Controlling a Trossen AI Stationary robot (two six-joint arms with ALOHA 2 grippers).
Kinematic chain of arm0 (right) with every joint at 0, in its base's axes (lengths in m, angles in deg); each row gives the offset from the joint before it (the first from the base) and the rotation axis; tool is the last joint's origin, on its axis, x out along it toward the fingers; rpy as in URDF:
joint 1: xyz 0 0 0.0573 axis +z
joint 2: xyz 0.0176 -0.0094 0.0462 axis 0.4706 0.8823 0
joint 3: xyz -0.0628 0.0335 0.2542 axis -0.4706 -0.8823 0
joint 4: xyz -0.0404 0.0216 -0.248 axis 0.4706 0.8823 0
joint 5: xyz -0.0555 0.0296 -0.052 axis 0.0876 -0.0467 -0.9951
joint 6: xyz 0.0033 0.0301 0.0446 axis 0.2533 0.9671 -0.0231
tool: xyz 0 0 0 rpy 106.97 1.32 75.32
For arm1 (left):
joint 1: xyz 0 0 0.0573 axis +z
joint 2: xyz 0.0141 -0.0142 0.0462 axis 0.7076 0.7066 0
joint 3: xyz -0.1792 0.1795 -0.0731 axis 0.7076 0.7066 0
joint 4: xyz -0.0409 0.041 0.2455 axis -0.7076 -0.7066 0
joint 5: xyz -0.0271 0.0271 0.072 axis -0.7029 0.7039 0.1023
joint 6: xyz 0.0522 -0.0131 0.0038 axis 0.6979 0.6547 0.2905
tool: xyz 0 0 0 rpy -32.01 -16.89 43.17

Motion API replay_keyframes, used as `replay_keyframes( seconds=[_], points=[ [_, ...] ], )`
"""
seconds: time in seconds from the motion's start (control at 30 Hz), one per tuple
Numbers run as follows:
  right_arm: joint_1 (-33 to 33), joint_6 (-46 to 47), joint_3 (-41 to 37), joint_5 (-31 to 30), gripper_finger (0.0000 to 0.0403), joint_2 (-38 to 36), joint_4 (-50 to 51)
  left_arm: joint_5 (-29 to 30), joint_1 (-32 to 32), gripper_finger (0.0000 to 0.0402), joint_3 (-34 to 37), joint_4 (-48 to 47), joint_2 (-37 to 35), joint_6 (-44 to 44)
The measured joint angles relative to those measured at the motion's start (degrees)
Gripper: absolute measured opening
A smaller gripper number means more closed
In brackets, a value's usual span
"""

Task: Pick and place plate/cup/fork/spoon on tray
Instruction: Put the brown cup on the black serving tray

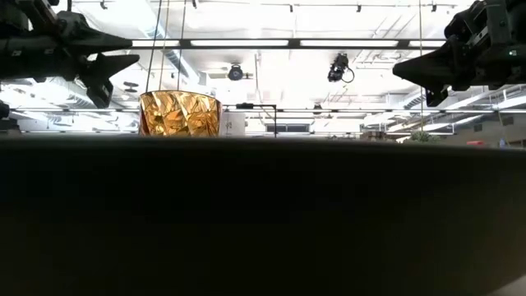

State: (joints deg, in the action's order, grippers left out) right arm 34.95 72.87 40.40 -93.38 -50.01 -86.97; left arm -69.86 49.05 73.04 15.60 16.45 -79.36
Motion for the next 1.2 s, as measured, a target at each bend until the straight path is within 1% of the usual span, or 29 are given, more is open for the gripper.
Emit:
replay_keyframes(
  seconds=[0.03, 0.13, 0.23, 0.37, 0.5, 0.57, 0.63, 0.8, 0.93, 1.1, 1.2],
  points=[
    [0.0, 0.0, 0.0, 0.0, 0.0034, 0.0, 0.0, 1.0, 0.0, 0.0121, 0.0, 0.5, 0.0, 1.2],
    [0.0, 0.0, 0.0, 0.0, 0.0034, 0.0, 0.0, 1.3, -0.3, 0.0121, 0.0, 0.7, 1.1, 4.9],
    [0.0, 0.0, 0.0, 0.0, 0.0034, 0.0, 0.0, 0.6, -1.2, 0.0121, 0.0, 3.0, 3.8, 4.5],
    [0.0, 0.0, 0.0, 0.0, 0.0034, 0.0, 0.0, -3.8, -4.1, 0.0121, 0.0, 7.6, 9.4, 2.6],
    [0.0, 0.0, 0.0, 0.0, 0.0034, 0.0, 0.0, -4.3, -8.0, 0.0121, 0.0, 13.5, 16.6, 0.8],
    [0.0, 0.0, 0.0, 0.0, 0.0034, 0.0, 0.0, -4.2, -9.9, 0.0121, -0.4, 13.7, 20.1, 1.5],
    [0.0, 0.0, 0.0, 0.0, 0.0034, 0.0, 0.0, -3.0, -11.5, 0.0121, -1.3, 13.4, 23.5, 2.4],
    [0.0, 0.0, 0.0, 0.0, 0.0034, 0.0, 0.0, 3.5, -15.2, 0.0121, -4.0, 13.5, 31.4, 1.0],
    [0.0, 0.0, 0.0, 0.0, 0.0034, 0.0, 0.0, 7.0, -17.5, 0.0121, -6.8, 13.6, 36.2, 1.0],
    [0.0, 0.0, 0.0, 0.0, 0.0034, 0.0, 0.0, 8.3, -18.5, 0.0121, -10.8, 13.3, 41.4, 2.4],
    [0.0, 0.0, 0.0, 0.0, 0.0034, 0.0, 0.0, 8.6, -18.5, 0.0121, -14.0, 9.0, 44.1, 2.7]
  ],
)
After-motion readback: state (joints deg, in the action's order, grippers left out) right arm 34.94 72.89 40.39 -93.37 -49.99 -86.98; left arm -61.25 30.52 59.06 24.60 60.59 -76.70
